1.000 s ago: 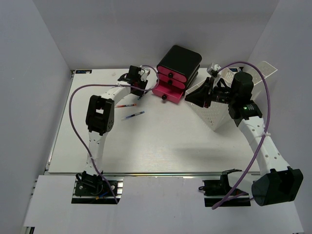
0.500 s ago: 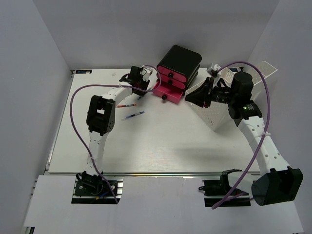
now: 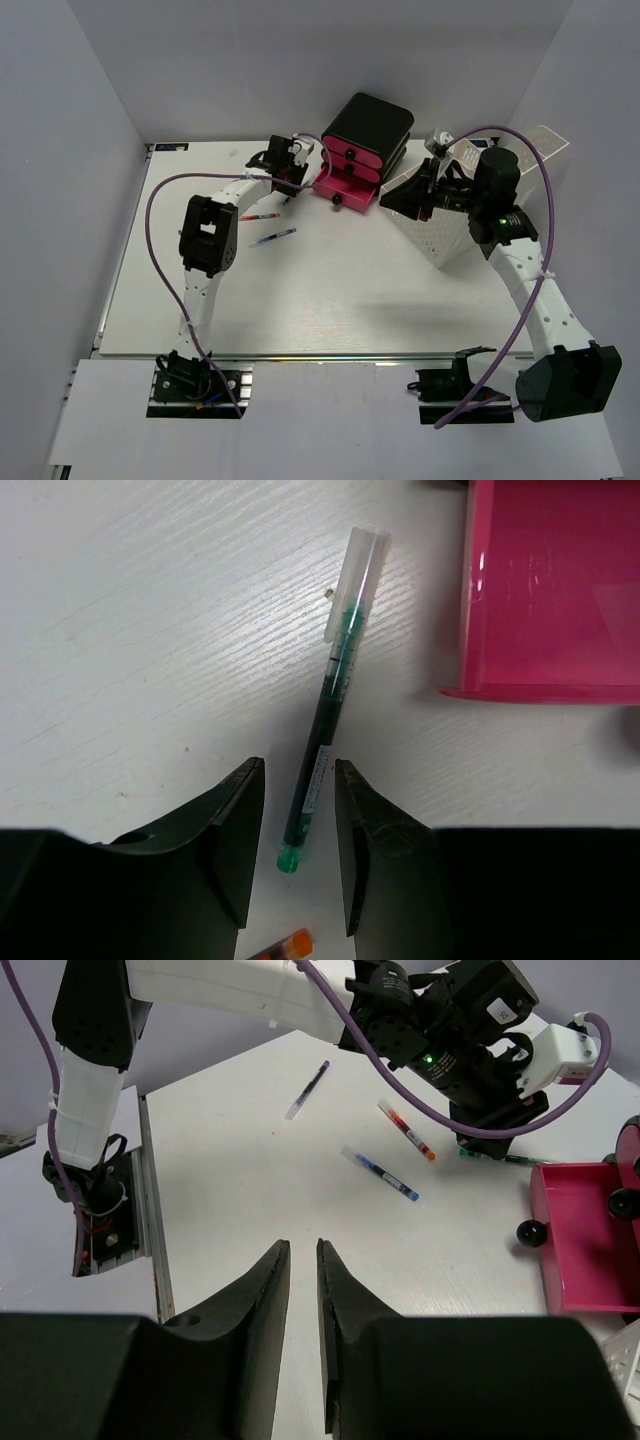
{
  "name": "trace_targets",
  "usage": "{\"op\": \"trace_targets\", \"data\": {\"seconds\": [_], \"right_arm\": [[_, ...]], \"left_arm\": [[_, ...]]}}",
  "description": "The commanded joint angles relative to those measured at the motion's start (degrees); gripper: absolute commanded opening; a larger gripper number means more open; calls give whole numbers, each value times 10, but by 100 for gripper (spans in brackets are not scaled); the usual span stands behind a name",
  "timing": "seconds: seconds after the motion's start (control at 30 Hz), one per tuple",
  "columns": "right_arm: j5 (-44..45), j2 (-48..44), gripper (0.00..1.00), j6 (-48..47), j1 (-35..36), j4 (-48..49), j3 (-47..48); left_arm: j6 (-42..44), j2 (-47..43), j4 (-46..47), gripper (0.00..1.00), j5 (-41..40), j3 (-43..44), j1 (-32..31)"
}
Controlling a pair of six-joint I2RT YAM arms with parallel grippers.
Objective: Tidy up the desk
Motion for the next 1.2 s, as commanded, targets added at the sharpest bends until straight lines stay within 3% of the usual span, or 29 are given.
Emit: {"op": "trace_targets", "data": {"seconds": [0.0,0.4,0.77,0.9,1.07,1.17], "right_arm": [[-7,-3,23,-3,-4,21,1],[-8,-4,23,-3,-4,20,0],[-10,-6,23,-4,-7,21,1],[-13,-7,23,0,-9,21,0],[-14,-8,23,3,-11,21,-1],[-15,-9,23,3,-12,21,-1]], "left_arm": [[6,12,-1,45,3,23,-1],[2,24,-3,40,-5,19,-1],[0,-7,19,18,-54,-58,-1],[-42,-30,31,9,-74,-85,13],[-42,-66,47,0,-69,-101,19],[-49,-89,51,0,-55,-103,19]]}}
